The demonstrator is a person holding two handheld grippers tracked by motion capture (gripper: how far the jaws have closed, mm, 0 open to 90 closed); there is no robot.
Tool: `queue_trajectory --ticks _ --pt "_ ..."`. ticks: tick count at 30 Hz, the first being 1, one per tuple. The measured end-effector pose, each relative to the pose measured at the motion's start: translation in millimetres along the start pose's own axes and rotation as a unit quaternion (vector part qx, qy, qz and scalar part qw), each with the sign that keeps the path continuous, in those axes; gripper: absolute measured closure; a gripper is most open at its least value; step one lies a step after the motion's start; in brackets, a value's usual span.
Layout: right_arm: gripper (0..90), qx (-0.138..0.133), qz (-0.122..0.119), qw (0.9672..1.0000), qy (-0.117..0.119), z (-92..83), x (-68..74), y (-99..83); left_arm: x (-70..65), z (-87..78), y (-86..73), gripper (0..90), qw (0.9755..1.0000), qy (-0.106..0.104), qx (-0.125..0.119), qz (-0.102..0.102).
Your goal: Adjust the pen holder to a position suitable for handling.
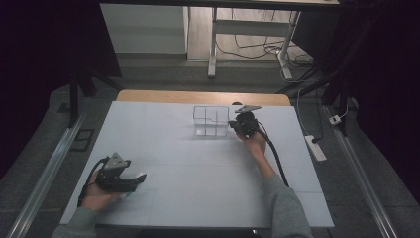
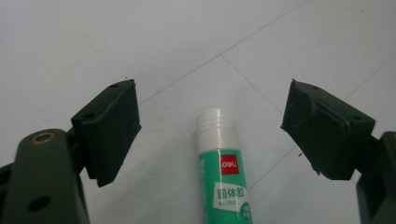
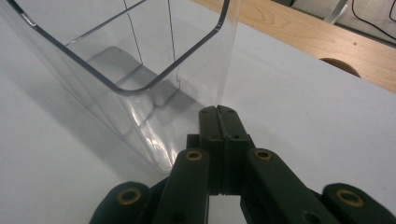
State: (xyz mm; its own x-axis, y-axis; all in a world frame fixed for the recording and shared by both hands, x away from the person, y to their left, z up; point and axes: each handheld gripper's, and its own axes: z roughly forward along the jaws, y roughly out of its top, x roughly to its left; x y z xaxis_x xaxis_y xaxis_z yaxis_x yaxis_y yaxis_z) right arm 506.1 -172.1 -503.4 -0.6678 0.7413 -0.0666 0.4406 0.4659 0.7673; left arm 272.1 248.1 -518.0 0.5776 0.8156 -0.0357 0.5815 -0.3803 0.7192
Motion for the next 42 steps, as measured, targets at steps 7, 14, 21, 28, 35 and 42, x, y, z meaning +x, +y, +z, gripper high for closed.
queue_trajectory --ticks 7,14,21,28,35,42 --pt "89.4 -0.005 0.002 1.0 -0.003 -18.9 3.6 -4.3 0.8 -0.8 -0.1 18.8 1.0 -0.003 -0.003 -0.002" --pt "89.4 -0.004 -0.012 0.9998 -0.013 -53.4 14.4 -19.1 0.0 -2.7 -0.3 18.9 1.0 -0.005 -0.007 0.0" --pt "89.4 -0.013 -0.002 0.9999 0.003 -80.4 16.0 -35.8 0.8 -2.4 0.0 19.3 1.0 -0.007 -0.007 0.002" --pt "88.2 -0.008 -0.006 0.9999 0.012 -96.2 20.0 -55.3 1.7 -1.7 -0.6 19.5 1.0 -0.007 -0.004 0.003" --pt "66.5 -0.002 0.003 0.9997 0.025 -107.7 26.2 -69.2 1.0 -1.4 -0.6 19.6 1.0 -0.007 -0.003 0.004" --pt "53.4 -0.011 0.0 0.9992 0.039 -121.9 31.8 -81.5 1.3 -1.1 -0.3 20.1 1.0 -0.007 -0.001 0.006"
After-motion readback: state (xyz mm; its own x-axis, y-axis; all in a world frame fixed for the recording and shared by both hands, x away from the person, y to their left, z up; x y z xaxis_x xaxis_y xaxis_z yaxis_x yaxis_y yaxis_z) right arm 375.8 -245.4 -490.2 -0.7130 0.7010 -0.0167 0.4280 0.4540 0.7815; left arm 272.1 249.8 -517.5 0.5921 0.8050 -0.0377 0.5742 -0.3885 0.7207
